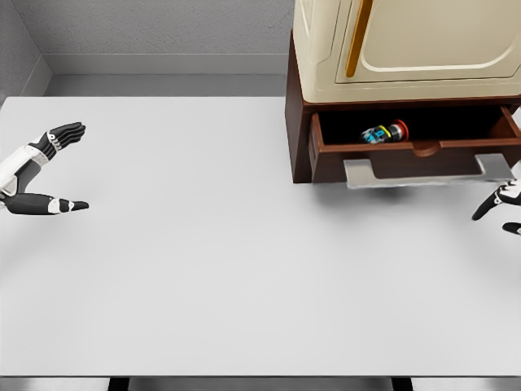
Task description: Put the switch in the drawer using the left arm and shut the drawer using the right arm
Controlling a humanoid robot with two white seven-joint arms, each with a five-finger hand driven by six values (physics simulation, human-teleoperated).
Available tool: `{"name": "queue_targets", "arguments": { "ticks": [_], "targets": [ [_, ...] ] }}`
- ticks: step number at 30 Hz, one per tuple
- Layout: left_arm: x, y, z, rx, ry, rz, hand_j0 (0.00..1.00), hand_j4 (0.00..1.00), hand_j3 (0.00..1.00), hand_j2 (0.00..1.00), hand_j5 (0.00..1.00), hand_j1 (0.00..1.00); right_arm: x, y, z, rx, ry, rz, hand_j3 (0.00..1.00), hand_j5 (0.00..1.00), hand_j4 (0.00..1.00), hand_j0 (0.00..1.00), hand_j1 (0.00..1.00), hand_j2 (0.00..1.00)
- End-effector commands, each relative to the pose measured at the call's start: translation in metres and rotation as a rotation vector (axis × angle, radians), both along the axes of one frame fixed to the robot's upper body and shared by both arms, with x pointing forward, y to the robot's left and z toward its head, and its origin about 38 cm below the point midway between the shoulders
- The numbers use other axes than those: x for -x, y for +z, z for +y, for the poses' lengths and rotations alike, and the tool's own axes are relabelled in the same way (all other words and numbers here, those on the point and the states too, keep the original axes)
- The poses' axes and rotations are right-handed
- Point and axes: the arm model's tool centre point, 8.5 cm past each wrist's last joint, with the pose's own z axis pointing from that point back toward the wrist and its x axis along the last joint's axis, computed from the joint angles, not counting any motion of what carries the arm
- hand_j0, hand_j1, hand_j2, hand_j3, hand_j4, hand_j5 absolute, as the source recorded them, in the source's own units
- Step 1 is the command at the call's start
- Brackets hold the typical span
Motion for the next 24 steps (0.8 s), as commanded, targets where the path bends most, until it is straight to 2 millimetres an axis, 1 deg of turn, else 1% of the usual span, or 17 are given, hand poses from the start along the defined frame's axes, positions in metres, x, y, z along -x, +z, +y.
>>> {"name": "queue_targets", "arguments": {
  "ticks": [1,14,16,18,21,24],
  "targets": [
    [0.000,0.001,0.001,0.006,0.002,0.000,1.00,1.00,1.00,1.00,1.00,1.00,-0.001,0.000,-0.001,-0.004,-0.005,0.002,0.60,0.60,0.60,0.60,0.60,0.60],
    [0.000,0.000,-0.001,0.011,0.001,0.000,1.00,1.00,1.00,1.00,1.00,1.00,-0.004,0.009,-0.002,0.020,0.003,-0.010,0.60,0.60,0.60,0.60,0.60,0.60],
    [0.000,0.000,-0.001,0.011,0.001,0.000,1.00,1.00,1.00,1.00,1.00,1.00,-0.008,0.013,0.003,0.015,0.014,-0.025,0.60,0.60,0.60,0.60,0.60,0.60],
    [0.000,0.000,-0.001,0.011,0.001,0.000,1.00,1.00,1.00,1.00,1.00,1.00,-0.012,0.011,0.008,0.016,0.032,-0.023,0.60,0.60,0.60,0.60,0.60,0.60],
    [0.000,0.000,-0.001,0.011,0.001,0.000,1.00,1.00,1.00,1.00,1.00,1.00,-0.014,0.011,0.010,0.021,0.037,-0.027,0.60,0.60,0.60,0.60,0.60,0.60],
    [0.000,0.000,-0.001,0.011,0.001,0.000,1.00,1.00,1.00,1.00,1.00,1.00,-0.022,0.008,0.011,0.016,0.037,-0.022,0.60,0.60,0.60,0.60,0.60,0.60]
  ]
}}
